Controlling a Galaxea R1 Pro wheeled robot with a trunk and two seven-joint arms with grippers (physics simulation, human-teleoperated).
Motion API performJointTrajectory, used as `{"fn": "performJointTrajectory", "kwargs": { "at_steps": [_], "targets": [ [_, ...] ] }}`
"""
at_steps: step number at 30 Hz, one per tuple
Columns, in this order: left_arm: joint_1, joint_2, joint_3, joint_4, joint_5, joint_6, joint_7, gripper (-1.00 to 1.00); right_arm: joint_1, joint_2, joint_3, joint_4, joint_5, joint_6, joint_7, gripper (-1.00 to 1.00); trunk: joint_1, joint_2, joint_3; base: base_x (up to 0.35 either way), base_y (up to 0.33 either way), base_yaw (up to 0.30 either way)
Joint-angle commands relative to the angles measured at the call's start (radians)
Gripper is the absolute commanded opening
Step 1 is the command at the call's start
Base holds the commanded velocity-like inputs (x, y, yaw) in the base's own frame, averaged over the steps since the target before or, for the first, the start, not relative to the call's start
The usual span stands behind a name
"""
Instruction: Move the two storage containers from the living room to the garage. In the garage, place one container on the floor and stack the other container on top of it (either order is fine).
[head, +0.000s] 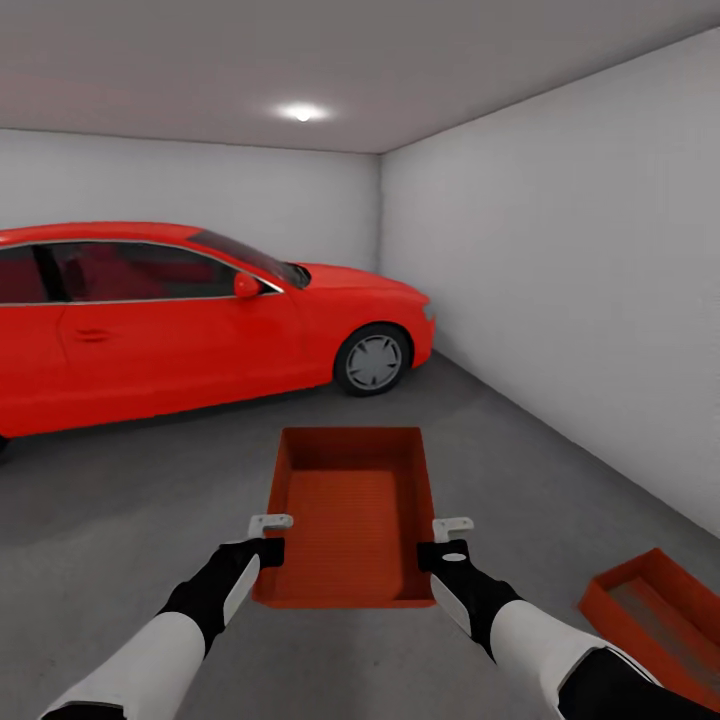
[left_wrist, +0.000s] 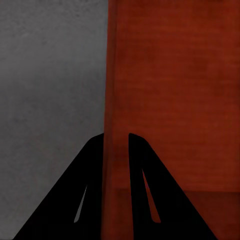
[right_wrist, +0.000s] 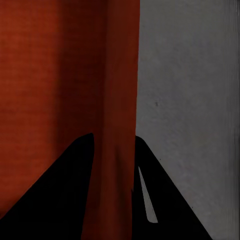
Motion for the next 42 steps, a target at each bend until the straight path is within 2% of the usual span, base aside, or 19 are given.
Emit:
{"fn": "performJointTrajectory", "kwargs": {
  "at_steps": [1,42],
  "targets": [
    [-0.001,-0.007,0.016,-0.011,-0.030,0.008,0.013,-1.00,0.000,0.001,-0.003,0.002,-0.013,0.006,-0.094,-1.00,0.001,-0.002,-0.002,0.322,0.000,-0.255],
    [-0.001,-0.007,0.016,-0.011,-0.030,0.010,0.013,-1.00,0.000,0.001,-0.003,0.002,-0.013,0.006,-0.094,-1.00,0.001,-0.002,-0.002,0.322,0.000,-0.255]
  ]
}}
